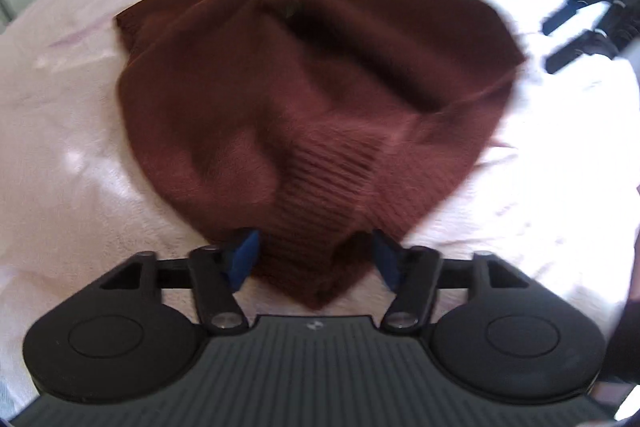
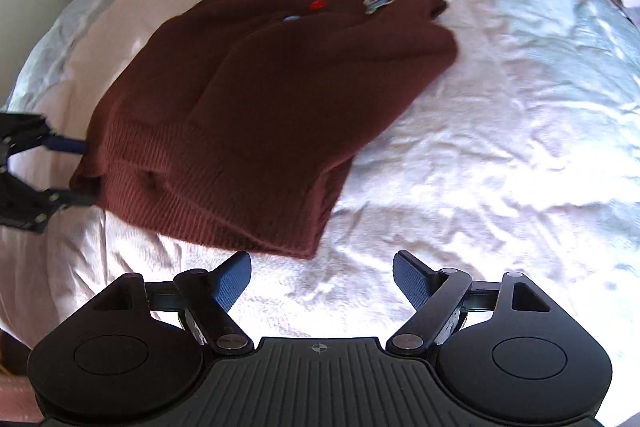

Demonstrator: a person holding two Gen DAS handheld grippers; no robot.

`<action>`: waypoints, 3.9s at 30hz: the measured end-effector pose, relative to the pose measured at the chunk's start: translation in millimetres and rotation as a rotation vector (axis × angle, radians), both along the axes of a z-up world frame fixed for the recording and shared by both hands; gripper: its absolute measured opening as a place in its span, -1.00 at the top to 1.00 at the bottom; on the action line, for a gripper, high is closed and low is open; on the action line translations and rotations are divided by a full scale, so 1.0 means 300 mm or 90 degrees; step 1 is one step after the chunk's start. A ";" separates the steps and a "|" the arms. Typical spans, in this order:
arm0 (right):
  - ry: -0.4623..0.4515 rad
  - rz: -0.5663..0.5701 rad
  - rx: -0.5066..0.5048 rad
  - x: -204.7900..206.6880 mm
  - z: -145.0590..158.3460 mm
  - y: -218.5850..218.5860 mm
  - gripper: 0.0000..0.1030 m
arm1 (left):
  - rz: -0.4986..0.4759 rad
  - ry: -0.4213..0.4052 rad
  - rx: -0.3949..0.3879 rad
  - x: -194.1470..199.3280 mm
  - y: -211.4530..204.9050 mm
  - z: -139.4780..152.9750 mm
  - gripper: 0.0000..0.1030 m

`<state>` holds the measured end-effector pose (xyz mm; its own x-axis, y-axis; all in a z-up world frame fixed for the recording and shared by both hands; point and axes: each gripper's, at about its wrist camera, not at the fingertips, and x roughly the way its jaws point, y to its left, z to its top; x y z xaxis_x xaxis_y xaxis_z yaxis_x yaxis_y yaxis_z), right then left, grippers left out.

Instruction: Fold clothes

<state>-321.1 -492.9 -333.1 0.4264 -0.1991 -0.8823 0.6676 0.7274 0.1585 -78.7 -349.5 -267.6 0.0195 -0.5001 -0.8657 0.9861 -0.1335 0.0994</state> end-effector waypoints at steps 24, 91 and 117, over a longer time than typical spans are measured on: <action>0.067 -0.040 -0.063 -0.523 0.310 0.043 1.00 | 0.032 -0.034 0.074 -0.099 0.365 0.354 0.99; -0.024 0.265 0.177 0.424 -0.118 -0.987 0.90 | -0.011 0.130 0.076 0.540 -0.653 0.001 0.91; -0.066 0.153 0.109 0.087 -0.003 -0.356 -0.53 | 0.023 0.104 0.127 0.214 -0.149 0.121 0.49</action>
<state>-294.9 -599.8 -334.0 0.5333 0.0655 -0.8434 0.4541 0.8190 0.3508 -14.4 -394.1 -231.4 -0.1139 -0.3207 -0.9403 0.9913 -0.0995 -0.0862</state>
